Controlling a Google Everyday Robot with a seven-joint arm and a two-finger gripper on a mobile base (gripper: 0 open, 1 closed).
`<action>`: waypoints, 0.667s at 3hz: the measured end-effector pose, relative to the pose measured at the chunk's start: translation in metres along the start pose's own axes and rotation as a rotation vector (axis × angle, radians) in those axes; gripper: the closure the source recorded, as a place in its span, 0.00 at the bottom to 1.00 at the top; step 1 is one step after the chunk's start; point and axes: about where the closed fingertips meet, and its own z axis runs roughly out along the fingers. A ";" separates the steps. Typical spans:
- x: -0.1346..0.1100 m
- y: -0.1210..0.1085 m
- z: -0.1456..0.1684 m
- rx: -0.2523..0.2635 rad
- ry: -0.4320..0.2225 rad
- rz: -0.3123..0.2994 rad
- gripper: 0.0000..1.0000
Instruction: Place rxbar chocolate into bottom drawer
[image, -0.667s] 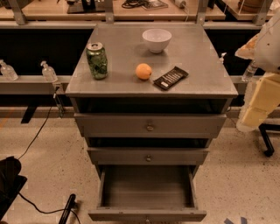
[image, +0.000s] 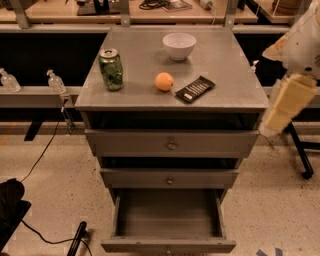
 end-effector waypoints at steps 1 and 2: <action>-0.018 -0.075 0.055 0.050 -0.194 0.106 0.00; -0.035 -0.127 0.090 0.113 -0.393 0.257 0.00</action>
Offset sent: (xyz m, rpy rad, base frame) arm 0.2099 0.0033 -0.0422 0.6165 -0.2450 -0.2340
